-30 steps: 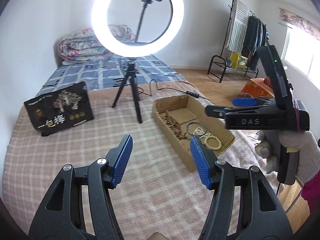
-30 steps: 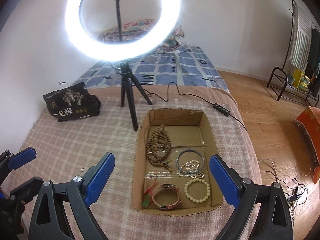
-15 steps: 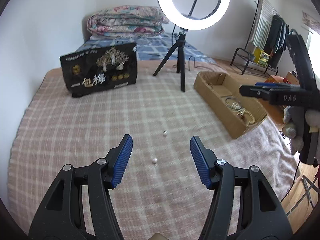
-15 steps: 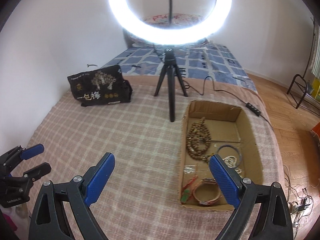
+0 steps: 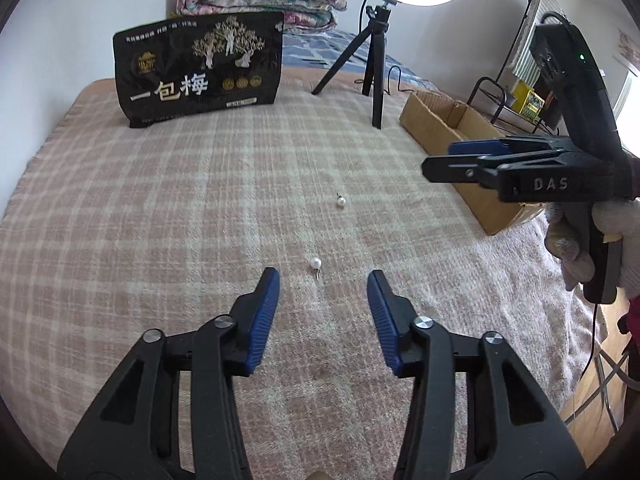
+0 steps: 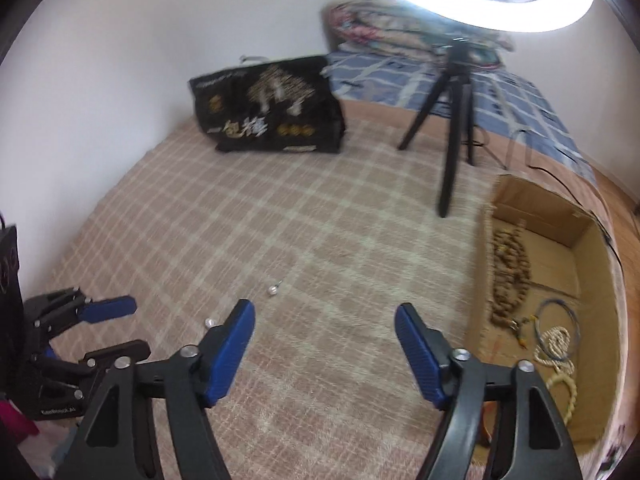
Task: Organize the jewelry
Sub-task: 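Lower the left gripper onto one pearl earring while the right lowers onto the other, then close the left gripper on its pearl earring while the right closes on the other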
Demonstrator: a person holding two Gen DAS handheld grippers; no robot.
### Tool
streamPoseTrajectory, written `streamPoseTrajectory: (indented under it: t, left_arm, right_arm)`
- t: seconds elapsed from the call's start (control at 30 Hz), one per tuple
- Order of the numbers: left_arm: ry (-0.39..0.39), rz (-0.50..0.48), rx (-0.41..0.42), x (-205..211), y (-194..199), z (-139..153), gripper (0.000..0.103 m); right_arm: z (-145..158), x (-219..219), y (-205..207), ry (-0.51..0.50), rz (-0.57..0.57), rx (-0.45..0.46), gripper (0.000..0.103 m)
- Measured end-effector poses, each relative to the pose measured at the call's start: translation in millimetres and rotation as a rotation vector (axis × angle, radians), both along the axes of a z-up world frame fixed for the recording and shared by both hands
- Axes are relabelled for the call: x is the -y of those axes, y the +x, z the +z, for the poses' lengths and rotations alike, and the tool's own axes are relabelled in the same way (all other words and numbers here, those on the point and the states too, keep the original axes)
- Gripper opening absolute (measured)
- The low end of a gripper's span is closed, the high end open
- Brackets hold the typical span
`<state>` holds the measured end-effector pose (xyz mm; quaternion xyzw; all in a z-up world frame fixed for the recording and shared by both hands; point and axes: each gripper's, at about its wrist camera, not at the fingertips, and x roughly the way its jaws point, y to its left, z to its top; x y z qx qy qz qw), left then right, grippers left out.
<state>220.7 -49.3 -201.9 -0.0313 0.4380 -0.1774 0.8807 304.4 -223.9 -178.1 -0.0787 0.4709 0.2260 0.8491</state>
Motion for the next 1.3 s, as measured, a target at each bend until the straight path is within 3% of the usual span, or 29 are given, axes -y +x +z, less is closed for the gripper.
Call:
streamPoseTrajectory:
  t: [0.1, 0.33, 0.47, 0.53, 0.63, 0.83, 1.3]
  left_arm:
    - [0.004, 0.006, -0.017, 3.6, 5.2, -11.3, 0.037]
    - [-0.011, 0.07, -0.043, 7.7, 17.7, -29.9, 0.032]
    - [-0.012, 0.12, -0.053, 12.1, 25.9, -38.2, 0.031]
    - [0.002, 0.141, -0.051, 16.0, 28.1, -40.5, 0.024]
    - [0.045, 0.17, -0.043, 21.8, 30.4, -44.6, 0.021]
    - [0.072, 0.227, -0.032, 21.5, 33.1, -47.5, 0.013]
    - [0.048, 0.273, -0.026, 15.3, 33.9, -49.5, 0.008]
  right_arm:
    - [-15.8, -14.0, 3.9, -0.022, 0.098, -0.02, 0.061]
    - [-43.5, -32.7, 16.0, -0.027, 0.193, -0.061, 0.049]
    - [-55.4, -36.8, 22.4, -0.03, 0.2, -0.068, 0.047]
    - [-59.8, -37.2, 23.9, -0.028, 0.197, -0.069, 0.047]
    - [-62.1, -37.5, 25.4, -0.019, 0.196, -0.072, 0.042]
    - [-62.9, -41.9, 26.6, -0.011, 0.208, -0.063, 0.042]
    - [-70.0, -54.6, 33.2, -0.024, 0.209, -0.045, 0.034]
